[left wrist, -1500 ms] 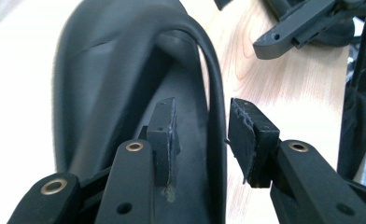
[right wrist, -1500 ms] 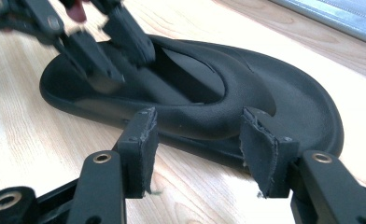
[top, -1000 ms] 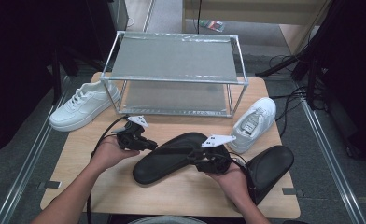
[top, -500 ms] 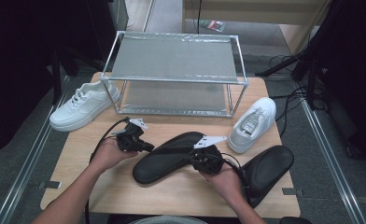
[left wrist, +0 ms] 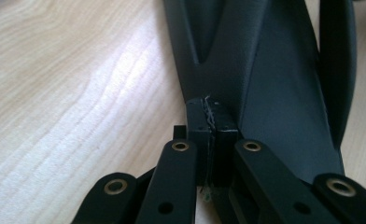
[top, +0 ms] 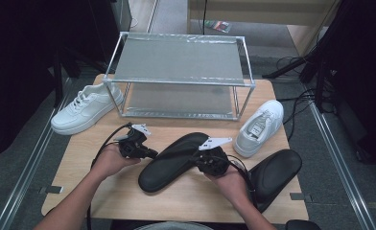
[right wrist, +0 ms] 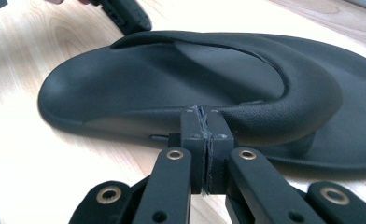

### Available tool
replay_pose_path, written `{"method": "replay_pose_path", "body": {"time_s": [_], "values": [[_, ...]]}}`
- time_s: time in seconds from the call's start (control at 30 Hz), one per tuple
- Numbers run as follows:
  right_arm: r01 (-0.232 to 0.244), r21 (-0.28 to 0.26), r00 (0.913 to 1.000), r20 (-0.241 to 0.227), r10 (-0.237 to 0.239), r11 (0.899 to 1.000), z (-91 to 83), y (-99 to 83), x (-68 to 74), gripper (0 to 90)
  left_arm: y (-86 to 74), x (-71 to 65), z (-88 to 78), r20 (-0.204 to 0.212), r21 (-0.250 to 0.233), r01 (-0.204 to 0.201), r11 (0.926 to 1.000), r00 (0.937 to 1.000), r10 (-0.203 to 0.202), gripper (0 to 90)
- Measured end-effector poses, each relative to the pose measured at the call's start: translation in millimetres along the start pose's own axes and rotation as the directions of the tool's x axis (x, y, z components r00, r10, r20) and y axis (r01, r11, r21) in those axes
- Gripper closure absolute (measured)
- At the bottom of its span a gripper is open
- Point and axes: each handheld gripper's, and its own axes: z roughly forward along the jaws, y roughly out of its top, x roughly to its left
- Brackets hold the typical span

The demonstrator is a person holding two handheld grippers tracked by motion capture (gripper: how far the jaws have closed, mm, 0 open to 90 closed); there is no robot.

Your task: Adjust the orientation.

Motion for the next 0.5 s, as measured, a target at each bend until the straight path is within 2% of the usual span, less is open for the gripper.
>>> {"method": "replay_pose_path", "body": {"time_s": [0.2, 0.5], "values": [[-0.02, -0.002, 0.9996, 0.021, 0.02, 1.0, -0.5, 2.4, -5.4, 88.8, -1.5, -7.2, 1.1, 0.018, 0.017, -0.036, 0.9992, 0.9992, 0.035, 89.8], [-0.043, -0.006, 0.9981, 0.044, 0.043, 0.999, -1.7, 3.6, -11.2, 89.2, -2.0, -16.3, 4.6, 0.053, 0.022, -0.034, 0.9992, 0.9981, 0.033, 89.8]]}}
